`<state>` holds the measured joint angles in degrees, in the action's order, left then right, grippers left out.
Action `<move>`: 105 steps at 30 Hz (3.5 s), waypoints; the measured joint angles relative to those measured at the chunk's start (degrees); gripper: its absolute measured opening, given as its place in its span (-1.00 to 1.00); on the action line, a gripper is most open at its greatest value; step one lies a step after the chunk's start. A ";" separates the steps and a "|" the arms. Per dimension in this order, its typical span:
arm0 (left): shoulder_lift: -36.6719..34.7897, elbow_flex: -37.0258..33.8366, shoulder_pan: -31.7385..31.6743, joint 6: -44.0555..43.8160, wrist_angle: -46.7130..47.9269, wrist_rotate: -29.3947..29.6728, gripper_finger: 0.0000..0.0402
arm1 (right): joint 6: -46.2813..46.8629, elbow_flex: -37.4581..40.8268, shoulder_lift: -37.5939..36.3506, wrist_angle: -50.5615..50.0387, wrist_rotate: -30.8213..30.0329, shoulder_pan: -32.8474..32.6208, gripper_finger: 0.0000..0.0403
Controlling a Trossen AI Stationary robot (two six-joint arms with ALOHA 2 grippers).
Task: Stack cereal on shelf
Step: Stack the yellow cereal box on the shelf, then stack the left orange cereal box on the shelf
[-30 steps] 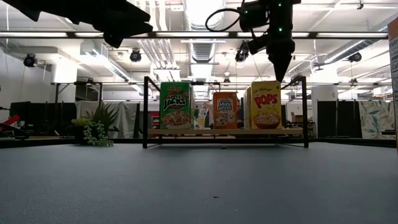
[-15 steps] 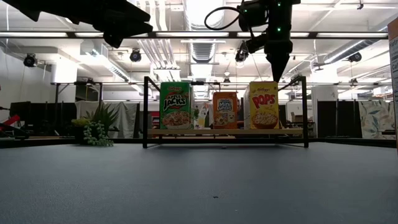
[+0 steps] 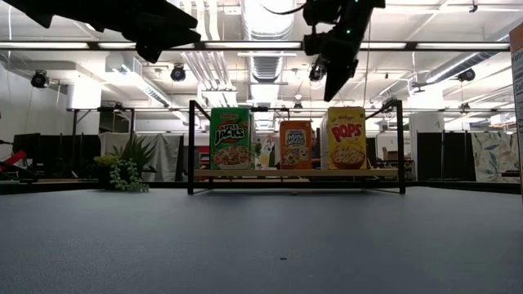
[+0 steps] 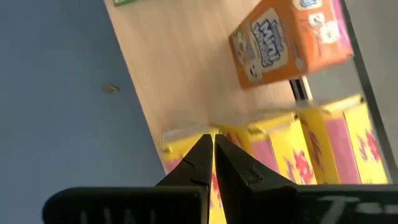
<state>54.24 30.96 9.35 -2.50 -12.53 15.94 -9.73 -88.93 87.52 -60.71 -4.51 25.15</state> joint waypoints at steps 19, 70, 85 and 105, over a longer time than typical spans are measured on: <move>0.00 0.00 0.00 0.00 0.21 0.00 -0.16 | -1.82 0.53 2.61 1.01 -0.09 0.00 -0.96; 15.19 24.42 18.19 -48.81 38.06 4.65 -0.16 | -5.90 28.46 -18.34 45.23 -1.04 -29.15 -0.96; 25.22 38.16 36.41 -103.22 92.98 -1.90 0.09 | -7.09 37.08 -19.84 55.94 -0.97 -29.27 -0.96; 24.42 29.09 46.00 -118.31 88.24 -3.08 0.26 | -8.74 37.08 -19.85 56.81 0.61 -29.27 -0.96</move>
<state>78.66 60.05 55.36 -120.81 75.70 12.86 -18.47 -51.86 67.67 -3.90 -3.90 -4.12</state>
